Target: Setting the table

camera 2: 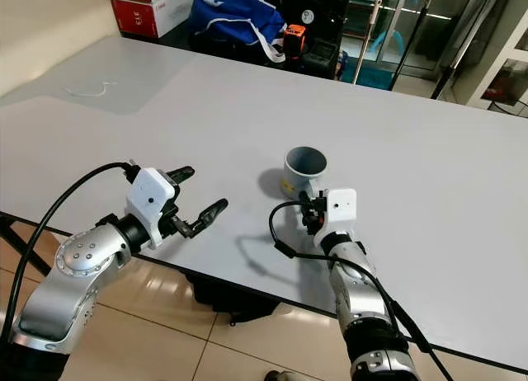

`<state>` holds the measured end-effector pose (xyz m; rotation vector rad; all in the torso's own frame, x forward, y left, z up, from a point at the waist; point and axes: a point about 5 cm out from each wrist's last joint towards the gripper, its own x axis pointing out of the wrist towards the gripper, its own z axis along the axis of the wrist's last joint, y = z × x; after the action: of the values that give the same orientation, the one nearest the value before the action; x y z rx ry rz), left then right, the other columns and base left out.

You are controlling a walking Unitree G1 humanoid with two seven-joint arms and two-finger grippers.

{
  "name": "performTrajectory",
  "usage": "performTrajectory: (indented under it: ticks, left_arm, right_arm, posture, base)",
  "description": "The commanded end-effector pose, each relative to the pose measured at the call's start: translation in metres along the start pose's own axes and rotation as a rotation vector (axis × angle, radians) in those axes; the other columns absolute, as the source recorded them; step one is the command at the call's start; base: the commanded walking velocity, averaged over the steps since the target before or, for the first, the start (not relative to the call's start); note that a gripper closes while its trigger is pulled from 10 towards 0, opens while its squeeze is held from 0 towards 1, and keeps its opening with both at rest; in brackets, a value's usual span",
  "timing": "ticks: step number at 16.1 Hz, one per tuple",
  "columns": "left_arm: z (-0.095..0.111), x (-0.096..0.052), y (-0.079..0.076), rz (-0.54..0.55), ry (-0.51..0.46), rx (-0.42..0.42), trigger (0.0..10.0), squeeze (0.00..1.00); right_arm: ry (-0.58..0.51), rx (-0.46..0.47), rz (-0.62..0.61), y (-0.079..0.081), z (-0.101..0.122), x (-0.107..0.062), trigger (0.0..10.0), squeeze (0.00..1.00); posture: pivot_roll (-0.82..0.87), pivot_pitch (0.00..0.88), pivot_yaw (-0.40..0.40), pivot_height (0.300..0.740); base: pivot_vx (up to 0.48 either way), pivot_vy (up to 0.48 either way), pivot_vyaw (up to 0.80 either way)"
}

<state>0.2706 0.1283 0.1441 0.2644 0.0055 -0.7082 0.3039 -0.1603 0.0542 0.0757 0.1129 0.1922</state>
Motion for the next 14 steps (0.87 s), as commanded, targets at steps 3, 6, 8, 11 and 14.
performTrajectory:
  ticks: [3,6,8,11,14]
  left_arm:
    - [0.004,-0.004,-0.005,-0.036,-0.028,-0.04,10.0,0.0]
    - [0.006,-0.008,0.005,0.083,-0.047,-0.035,10.0,0.0]
    - [0.012,-0.007,0.021,0.233,-0.075,-0.051,10.0,0.0]
    - [0.022,0.005,0.028,0.331,-0.078,-0.041,10.0,0.0]
    - [0.022,0.012,0.024,0.343,-0.064,-0.036,10.0,0.0]
  right_arm:
    - [-0.131,0.016,0.006,-0.008,0.015,-0.015,10.0,0.0]
    - [-0.279,0.019,0.064,-0.009,0.048,-0.059,10.0,0.0]
    - [-0.295,0.009,0.013,-0.011,0.062,-0.076,10.0,0.0]
    - [-0.216,-0.004,-0.23,-0.027,0.068,-0.065,10.0,0.0]
    - [-0.182,0.021,-0.221,-0.019,0.07,-0.054,10.0,0.0]
  posture:
    - [0.03,0.0,-0.043,0.74]
    - [0.02,0.0,-0.047,0.74]
    - [0.01,0.004,-0.048,0.74]
    - [-0.01,0.005,-0.043,0.74]
    - [0.0,0.012,-0.042,0.74]
  base:
    - [0.0,0.0,0.0]
    - [0.0,0.0,0.0]
    - [0.0,0.0,0.0]
    - [0.0,0.0,-0.21]
    - [0.0,0.467,-0.8]
